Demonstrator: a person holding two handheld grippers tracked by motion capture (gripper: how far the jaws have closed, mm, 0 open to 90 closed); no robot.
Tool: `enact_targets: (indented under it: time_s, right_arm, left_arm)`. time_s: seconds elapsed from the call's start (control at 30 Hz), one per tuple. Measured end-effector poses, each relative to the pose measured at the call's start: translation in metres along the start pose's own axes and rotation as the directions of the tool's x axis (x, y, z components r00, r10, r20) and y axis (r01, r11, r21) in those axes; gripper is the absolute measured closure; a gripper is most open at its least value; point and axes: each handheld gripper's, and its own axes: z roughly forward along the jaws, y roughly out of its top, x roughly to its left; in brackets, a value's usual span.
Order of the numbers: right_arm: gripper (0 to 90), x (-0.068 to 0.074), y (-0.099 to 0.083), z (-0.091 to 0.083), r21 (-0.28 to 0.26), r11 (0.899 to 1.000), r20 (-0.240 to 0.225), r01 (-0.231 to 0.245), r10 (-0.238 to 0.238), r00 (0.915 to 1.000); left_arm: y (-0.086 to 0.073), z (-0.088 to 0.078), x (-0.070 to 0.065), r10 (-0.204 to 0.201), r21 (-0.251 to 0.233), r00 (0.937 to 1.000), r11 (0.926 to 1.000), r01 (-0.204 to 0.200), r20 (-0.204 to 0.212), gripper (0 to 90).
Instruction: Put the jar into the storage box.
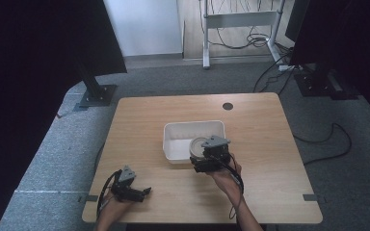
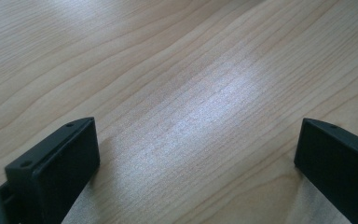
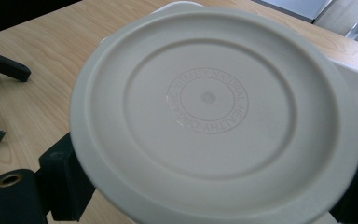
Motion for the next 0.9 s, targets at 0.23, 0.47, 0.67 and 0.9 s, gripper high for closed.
enact_targets:
  time_s: [0.23, 0.47, 0.67, 0.9]
  right_arm:
    - [9.2, -0.001, 0.006, 0.012, 0.002, 1.000, 0.011, 0.000, 0.000, 0.9999]
    - [9.3, 0.002, 0.014, 0.022, -0.005, 1.000, 0.009, 0.014, -0.014, 0.9999]
    - [9.3, 0.004, 0.022, 0.033, -0.012, 1.000, 0.010, 0.026, -0.026, 0.9996]
    - [9.2, 0.005, 0.025, 0.049, -0.004, 1.000, 0.019, 0.029, -0.029, 0.9994]
  left_arm:
    - [0.000, 0.000, 0.000, 0.001, 0.000, 1.0000, 1.0000, -0.001, 0.001, 0.0]
    - [0.000, 0.000, 0.000, 0.002, 0.000, 1.0000, 1.0000, -0.002, 0.002, 0.0]
    - [0.000, 0.000, 0.000, 0.001, -0.001, 1.0000, 1.0000, -0.001, 0.003, 0.0]
    - [0.000, 0.000, 0.001, 0.003, 0.000, 1.0000, 1.0000, -0.003, 0.004, 0.0]
